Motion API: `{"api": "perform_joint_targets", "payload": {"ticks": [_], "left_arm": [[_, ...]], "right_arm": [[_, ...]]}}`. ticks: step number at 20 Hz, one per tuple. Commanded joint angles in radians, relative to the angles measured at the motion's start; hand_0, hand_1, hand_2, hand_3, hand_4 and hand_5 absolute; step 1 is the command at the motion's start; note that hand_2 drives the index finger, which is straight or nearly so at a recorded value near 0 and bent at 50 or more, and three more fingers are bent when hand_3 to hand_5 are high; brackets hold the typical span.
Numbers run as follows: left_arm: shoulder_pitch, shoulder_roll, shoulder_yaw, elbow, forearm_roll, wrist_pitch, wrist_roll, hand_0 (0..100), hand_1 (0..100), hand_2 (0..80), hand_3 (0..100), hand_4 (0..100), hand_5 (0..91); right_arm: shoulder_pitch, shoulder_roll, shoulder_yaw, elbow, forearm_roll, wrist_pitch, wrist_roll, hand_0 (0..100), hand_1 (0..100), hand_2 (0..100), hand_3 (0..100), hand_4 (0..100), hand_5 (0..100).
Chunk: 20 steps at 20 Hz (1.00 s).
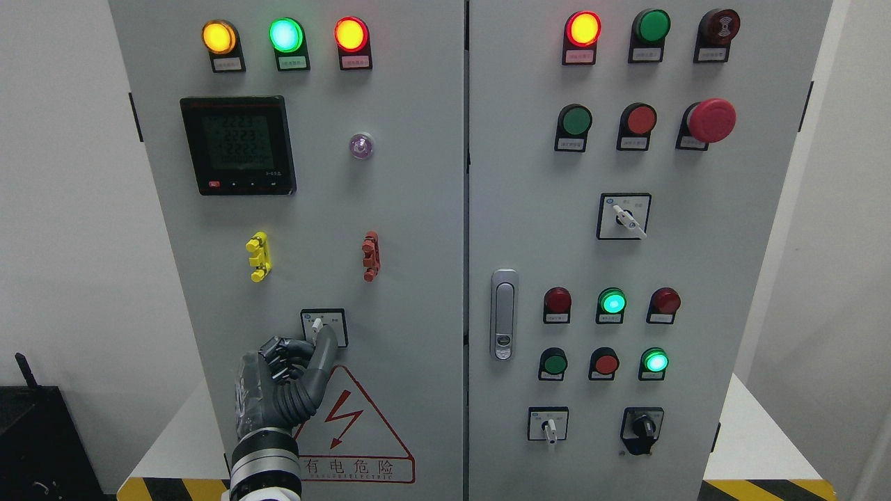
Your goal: Turn on light switch 1
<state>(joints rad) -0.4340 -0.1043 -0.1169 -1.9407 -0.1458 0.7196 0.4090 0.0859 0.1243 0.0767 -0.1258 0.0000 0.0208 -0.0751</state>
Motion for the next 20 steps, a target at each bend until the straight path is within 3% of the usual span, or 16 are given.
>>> {"api": "perform_joint_targets", "payload": {"ticks": [1, 20], "left_arm": [[0.0, 0.0, -0.001, 0.0, 0.002, -0.002, -0.007, 74, 52, 66.7, 84, 92, 84.9], [0.0, 0.0, -0.003, 0.0, 0.002, -0.002, -0.009, 80, 49, 66.1, 84, 93, 85.5]], "right_arm": [[0.0, 0.0, 0.0, 0.0, -0.025, 0.001, 0.0, 0, 0, 0, 0, 0, 0], [0.0, 0.0, 0.0, 0.0, -0.025, 0.001, 0.0, 0, 0, 0, 0, 0, 0]]}}
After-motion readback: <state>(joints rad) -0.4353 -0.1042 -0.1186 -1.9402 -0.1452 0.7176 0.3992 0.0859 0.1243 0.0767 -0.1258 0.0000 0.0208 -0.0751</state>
